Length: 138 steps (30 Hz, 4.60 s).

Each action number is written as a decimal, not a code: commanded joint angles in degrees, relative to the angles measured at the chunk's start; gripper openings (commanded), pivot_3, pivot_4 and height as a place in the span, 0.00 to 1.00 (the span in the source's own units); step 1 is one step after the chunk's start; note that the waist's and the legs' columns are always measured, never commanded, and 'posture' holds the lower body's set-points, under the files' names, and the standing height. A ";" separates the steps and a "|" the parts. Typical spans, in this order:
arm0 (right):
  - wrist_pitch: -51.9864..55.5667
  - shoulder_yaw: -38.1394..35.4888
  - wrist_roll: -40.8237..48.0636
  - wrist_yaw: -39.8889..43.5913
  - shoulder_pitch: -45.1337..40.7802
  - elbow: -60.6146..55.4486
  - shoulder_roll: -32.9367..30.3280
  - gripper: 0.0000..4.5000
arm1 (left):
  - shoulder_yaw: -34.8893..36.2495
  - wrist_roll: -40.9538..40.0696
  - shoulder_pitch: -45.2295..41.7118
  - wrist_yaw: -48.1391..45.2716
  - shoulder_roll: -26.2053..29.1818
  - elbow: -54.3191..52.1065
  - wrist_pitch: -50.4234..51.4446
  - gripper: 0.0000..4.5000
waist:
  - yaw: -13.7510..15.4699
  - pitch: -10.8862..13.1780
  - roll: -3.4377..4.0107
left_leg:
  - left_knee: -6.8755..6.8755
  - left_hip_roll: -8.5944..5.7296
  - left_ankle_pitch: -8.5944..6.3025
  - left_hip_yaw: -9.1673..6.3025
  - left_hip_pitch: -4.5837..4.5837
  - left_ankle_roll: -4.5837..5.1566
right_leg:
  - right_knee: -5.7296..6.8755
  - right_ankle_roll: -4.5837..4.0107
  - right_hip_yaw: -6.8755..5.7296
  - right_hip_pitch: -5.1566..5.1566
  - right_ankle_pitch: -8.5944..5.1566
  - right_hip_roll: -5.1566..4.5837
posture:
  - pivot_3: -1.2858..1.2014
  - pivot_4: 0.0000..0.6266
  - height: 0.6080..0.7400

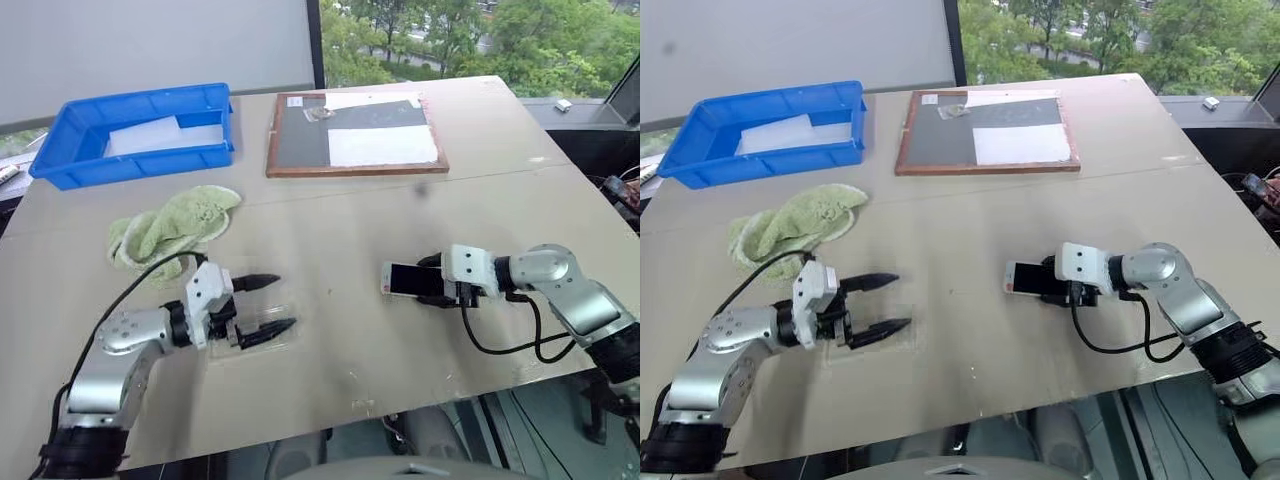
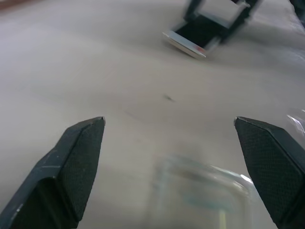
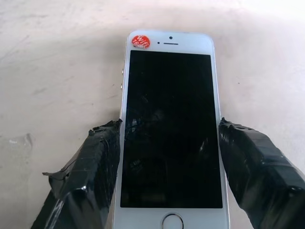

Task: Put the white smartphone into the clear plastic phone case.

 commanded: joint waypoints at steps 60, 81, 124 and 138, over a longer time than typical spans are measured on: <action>13.60 -11.51 2.44 0.53 4.19 -3.20 1.37 1.00 | -19.14 2.29 -17.66 -1.36 -3.91 -7.12 12.54 0.71 | 1.08 0.44 0.33 | 0.21 -0.11 -0.09 0.00 0.06 0.11 | -0.03 0.27 0.24 0.28 0.15 0.08 | 0.52 0.24 1.00; 13.48 -12.25 5.39 6.23 -2.14 1.79 7.41 0.64 | 2.55 0.44 6.36 -0.88 0.08 -0.65 -5.02 0.81 | 0.10 0.47 0.33 | 0.14 0.02 -0.09 0.19 0.44 0.11 | 0.11 0.05 0.39 0.40 0.03 0.18 | 0.52 0.24 1.00; 22.38 -4.07 -1.77 -3.07 -1.80 6.44 8.17 0.65 | 5.85 -13.75 -0.54 -0.80 -0.13 -5.39 3.07 0.81 | 1.29 0.24 -0.10 | 0.17 -0.04 -0.10 0.48 0.59 0.11 | 0.15 0.10 0.66 0.47 0.05 0.11 | 0.52 0.24 1.00; 26.05 -8.89 4.39 -3.11 -4.79 -9.21 9.55 0.65 | 5.67 -12.19 -0.65 0.73 -0.30 -3.66 5.40 1.00 | 1.24 0.50 0.04 | 0.12 -0.06 -0.10 0.48 0.45 0.10 | 0.15 0.09 0.68 0.33 0.04 0.11 | 0.52 0.24 1.00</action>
